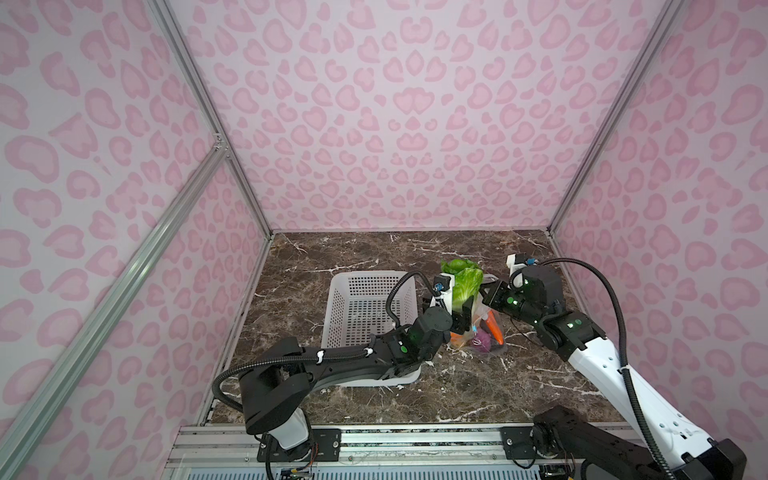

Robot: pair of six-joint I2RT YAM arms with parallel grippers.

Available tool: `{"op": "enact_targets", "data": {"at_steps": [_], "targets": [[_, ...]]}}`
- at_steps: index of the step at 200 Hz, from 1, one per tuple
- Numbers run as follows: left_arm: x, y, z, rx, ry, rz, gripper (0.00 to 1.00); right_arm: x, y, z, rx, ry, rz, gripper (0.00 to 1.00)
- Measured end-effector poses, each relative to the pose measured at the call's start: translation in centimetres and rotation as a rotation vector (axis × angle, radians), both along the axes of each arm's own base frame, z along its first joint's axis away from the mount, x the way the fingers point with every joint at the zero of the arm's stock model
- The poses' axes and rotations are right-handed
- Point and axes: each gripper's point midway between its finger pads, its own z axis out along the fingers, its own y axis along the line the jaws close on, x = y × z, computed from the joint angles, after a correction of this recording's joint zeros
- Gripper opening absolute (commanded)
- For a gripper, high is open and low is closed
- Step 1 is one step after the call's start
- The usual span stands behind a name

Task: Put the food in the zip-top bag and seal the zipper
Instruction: 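Lower the lettuce into the bag opening beside the right gripper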

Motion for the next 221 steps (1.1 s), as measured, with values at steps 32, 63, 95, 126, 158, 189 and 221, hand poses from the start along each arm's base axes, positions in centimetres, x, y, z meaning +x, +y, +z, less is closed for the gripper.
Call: {"op": "enact_targets", "data": {"at_steps": [32, 63, 95, 126, 158, 189, 221], "targets": [[-0.4, 0.0, 0.0, 0.015, 0.01, -0.023, 0.7, 0.0, -0.8, -0.1, 0.014, -0.013, 0.017, 0.0], [-0.6, -0.6, -0.3, 0.039, 0.015, -0.053, 0.65, 0.0, -0.7, 0.3, 0.036, -0.025, 0.05, 0.0], [-0.2, -1.3, -1.2, 0.085, 0.028, -0.055, 0.7, -0.1, -0.5, 0.2, 0.043, -0.017, 0.06, 0.0], [0.0, -1.7, -1.0, 0.104, 0.038, -0.057, 0.73, 0.0, -1.0, 1.0, 0.024, -0.024, 0.041, 0.08], [0.0, -1.5, -1.7, 0.135, 0.052, -0.052, 0.72, -0.2, -1.6, 1.4, -0.009, -0.037, 0.023, 0.1], [0.2, -1.3, -1.9, 0.154, 0.058, -0.041, 0.72, -0.3, -1.9, 1.6, -0.038, -0.035, 0.024, 0.0], [0.3, -1.5, -1.8, 0.168, 0.058, -0.041, 0.71, -0.3, -2.4, 1.1, -0.069, -0.021, 0.01, 0.0]]}}
